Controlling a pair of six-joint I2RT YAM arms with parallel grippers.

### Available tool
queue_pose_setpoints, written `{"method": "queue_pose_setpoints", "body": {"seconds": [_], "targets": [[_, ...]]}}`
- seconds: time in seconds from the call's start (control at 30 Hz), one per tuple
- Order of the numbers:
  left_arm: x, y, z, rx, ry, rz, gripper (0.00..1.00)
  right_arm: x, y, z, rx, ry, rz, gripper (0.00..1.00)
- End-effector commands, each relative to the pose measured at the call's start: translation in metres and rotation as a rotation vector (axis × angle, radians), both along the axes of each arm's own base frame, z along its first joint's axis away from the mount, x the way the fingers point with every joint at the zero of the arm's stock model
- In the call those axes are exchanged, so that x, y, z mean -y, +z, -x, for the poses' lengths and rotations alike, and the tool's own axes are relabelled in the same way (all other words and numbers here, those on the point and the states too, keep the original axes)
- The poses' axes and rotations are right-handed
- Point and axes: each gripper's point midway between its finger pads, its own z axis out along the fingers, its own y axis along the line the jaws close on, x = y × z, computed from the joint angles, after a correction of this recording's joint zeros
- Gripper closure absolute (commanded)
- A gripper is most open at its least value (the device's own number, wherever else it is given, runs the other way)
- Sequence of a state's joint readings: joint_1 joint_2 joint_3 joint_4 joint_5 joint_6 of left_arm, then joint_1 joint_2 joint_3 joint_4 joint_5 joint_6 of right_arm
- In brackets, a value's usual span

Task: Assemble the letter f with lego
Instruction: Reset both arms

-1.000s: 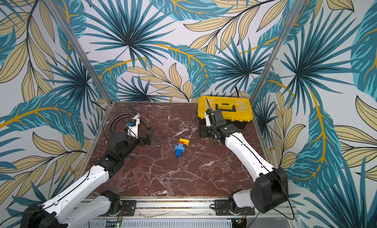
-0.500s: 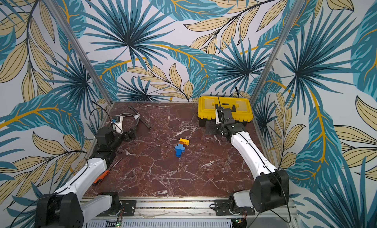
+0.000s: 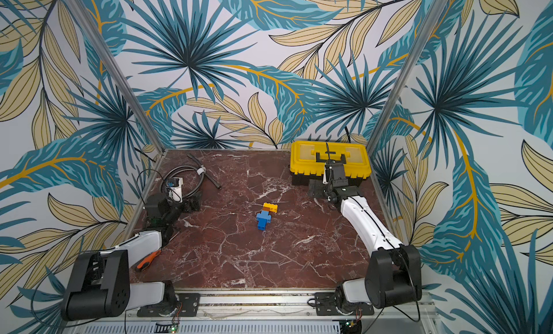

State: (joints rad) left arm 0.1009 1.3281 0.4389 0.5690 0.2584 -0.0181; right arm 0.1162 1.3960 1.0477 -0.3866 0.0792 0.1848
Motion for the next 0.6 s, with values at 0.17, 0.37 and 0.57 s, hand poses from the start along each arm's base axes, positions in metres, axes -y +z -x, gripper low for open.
{"method": "queue_pose_setpoints", "body": {"seconds": [0.17, 0.37, 0.57], "targets": [[-0.010, -0.003, 0.000, 0.079, 0.035, 0.010, 0.00, 0.026, 0.003, -0.002, 0.154, -0.040, 0.116, 0.01], [-0.009, -0.013, -0.004, 0.071, 0.013, 0.015, 0.01, 0.046, 0.002, -0.004, 0.325, -0.105, 0.177, 0.01], [-0.006, -0.022, -0.007, 0.069, -0.011, 0.015, 0.01, 0.050, -0.026, -0.014, 0.362, -0.085, 0.166, 0.01]]}}
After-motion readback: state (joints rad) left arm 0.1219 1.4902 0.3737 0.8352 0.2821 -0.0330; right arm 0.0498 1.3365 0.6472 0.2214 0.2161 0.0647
